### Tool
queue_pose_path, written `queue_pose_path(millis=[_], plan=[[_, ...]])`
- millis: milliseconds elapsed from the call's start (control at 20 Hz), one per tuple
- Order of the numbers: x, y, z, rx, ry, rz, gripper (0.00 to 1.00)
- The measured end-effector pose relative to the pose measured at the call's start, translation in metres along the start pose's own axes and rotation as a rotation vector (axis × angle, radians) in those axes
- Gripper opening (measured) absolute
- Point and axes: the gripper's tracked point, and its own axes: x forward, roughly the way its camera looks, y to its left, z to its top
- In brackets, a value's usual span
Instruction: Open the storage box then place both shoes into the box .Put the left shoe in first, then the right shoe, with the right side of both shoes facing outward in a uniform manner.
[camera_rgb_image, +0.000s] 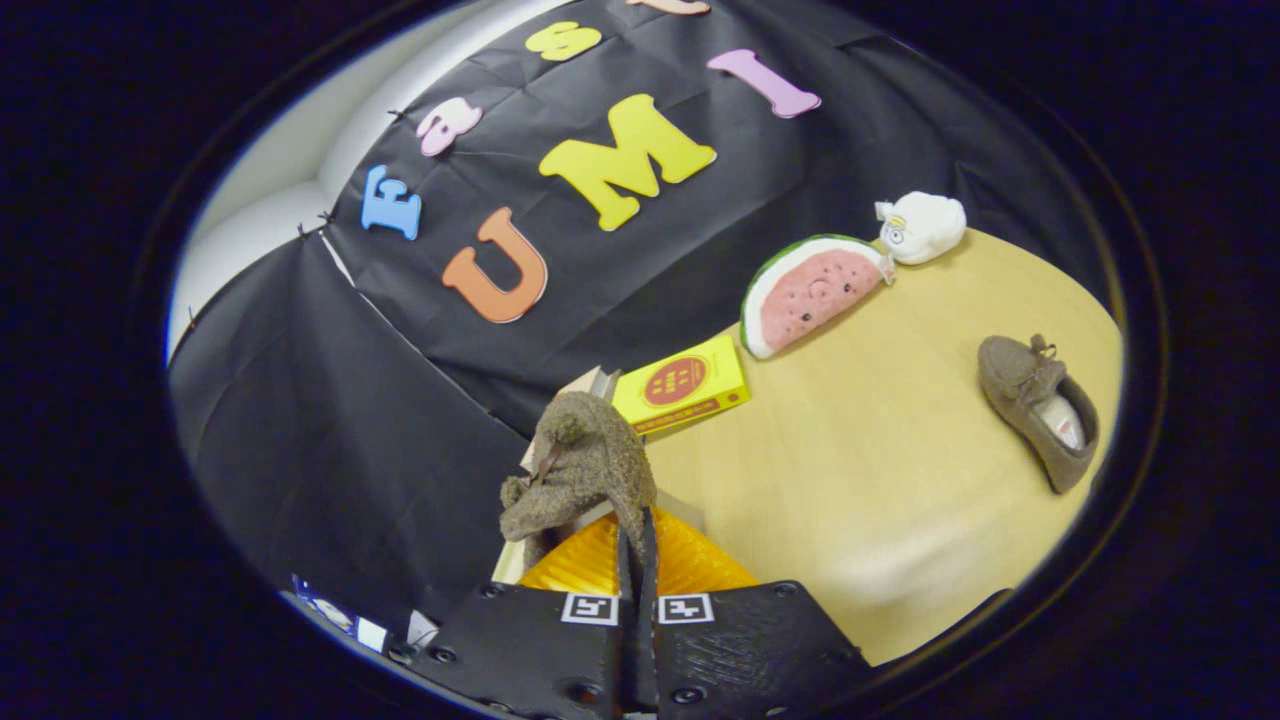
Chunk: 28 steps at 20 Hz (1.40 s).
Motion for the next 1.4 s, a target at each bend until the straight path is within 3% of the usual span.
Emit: queue_pose_path(millis=[450, 600, 850, 1000, 1200, 1250, 1400], plan=[[0.073, 0.084, -0.064, 0.028, 0.012, -0.025, 0.00], [0.093, 0.087, -0.091, 0.029, 0.010, -0.053, 0.00], [0.120, 0.073, -0.125, 0.139, 0.046, -0.128, 0.00], [0.130, 0.082, -0.140, 0.163, 0.088, -0.106, 0.02], [0.134, 0.095, -0.152, 0.099, 0.147, -0.048, 0.20], [0.136, 0.094, -0.155, 0.084, 0.162, -0.050, 0.33], [0.134, 0.095, -0.166, 0.031, 0.224, -0.025, 0.61]])
